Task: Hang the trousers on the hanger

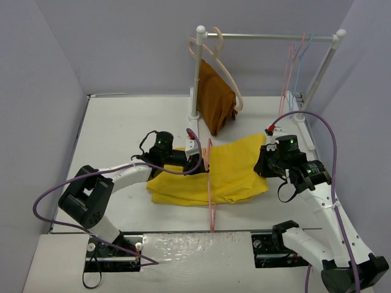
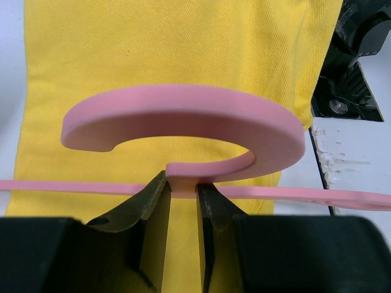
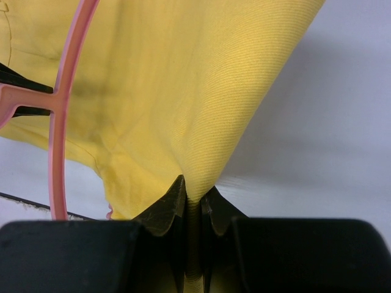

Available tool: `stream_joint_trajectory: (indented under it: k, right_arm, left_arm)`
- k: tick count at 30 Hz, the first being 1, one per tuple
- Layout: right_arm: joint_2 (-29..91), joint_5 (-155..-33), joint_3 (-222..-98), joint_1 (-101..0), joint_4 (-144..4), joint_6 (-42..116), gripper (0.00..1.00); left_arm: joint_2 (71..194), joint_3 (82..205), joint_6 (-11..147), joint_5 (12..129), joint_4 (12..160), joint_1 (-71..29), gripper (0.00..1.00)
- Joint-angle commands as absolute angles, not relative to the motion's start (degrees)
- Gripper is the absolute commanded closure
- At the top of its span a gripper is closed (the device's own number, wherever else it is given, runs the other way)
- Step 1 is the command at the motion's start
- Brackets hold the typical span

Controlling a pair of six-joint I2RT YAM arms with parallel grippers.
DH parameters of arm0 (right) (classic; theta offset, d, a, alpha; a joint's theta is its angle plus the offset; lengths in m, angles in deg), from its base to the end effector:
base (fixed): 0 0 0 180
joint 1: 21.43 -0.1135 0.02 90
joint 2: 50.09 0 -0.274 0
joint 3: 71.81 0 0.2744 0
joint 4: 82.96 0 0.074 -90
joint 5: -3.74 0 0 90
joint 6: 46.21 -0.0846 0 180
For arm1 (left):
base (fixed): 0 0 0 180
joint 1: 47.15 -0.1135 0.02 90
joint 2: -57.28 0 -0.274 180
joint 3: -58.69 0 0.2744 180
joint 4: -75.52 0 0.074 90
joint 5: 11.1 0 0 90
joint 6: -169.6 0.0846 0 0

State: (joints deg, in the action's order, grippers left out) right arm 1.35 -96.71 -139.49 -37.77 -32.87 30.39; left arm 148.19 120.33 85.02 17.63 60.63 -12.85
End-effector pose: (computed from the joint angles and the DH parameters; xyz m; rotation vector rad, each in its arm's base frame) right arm 0.2291 0.0831 0.3169 -0.1630 2.1865 0.4933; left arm 0.2678 -0.2725 0.2248 1.3211 1.3424 -1.3127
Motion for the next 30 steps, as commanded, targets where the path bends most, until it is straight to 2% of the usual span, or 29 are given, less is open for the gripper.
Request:
stream_joint_trajectory:
  k: [1,30]
  right_arm:
    - [0.2,-92.5,-138.9,-36.9,-35.7,30.4,1.00]
    - [6.8,-91.1,-138.7,-37.0,-35.5,29.6,0.98]
  left_arm:
    - [145.5,124.3,87.9,15.6,61.5,-13.7,1.00]
    - [136.4,132.3,88.2,9.7,67.6,-13.6,1.00]
